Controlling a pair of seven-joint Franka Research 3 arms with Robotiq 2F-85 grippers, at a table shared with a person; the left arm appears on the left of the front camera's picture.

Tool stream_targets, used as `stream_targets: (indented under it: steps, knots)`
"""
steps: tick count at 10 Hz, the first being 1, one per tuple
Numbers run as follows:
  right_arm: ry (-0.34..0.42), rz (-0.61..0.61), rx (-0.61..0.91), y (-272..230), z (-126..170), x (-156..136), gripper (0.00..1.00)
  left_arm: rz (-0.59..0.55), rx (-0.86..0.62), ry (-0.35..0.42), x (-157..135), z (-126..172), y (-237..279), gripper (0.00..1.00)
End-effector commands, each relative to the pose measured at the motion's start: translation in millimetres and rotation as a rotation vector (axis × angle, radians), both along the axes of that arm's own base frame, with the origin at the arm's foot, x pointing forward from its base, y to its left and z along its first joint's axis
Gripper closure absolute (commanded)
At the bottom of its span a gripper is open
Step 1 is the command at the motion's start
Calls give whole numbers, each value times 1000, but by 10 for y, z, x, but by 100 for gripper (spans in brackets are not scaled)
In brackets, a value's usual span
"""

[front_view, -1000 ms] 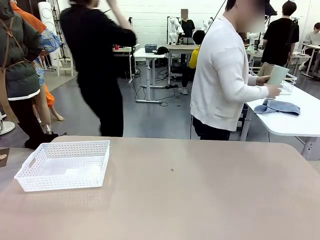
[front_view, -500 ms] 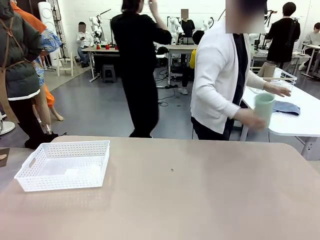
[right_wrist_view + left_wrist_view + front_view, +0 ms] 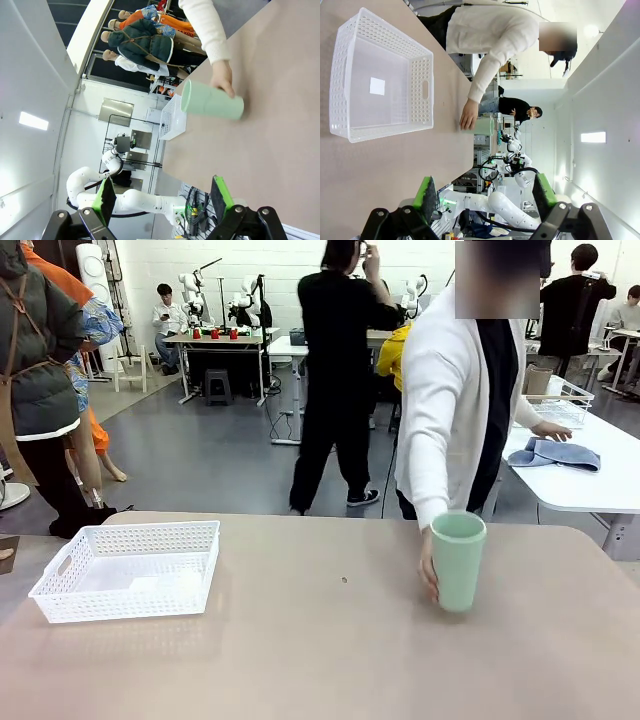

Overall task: Clean and organize the cups into the basket.
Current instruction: Pick up the Organizing basket and move it to the center of the table, then pick up the Reusable plastic cup from the right side of the table and place it inside the Organizing basket.

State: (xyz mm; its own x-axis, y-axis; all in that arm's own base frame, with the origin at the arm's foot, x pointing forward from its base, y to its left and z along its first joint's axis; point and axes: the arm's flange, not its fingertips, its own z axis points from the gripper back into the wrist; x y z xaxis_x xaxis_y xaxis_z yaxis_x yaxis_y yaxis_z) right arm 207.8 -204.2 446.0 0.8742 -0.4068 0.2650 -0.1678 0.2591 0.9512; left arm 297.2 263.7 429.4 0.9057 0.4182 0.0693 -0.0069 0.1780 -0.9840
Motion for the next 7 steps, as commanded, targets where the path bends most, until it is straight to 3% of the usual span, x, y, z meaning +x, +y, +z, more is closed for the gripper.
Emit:
stream_targets:
  steps: [1, 7]
  knots:
    - [-13, 3, 0, 13, 5, 34, 0, 4, -14, -14, 4, 20, 8, 0]
    - [-13, 3, 0, 13, 5, 34, 0, 4, -14, -14, 4, 20, 8, 0]
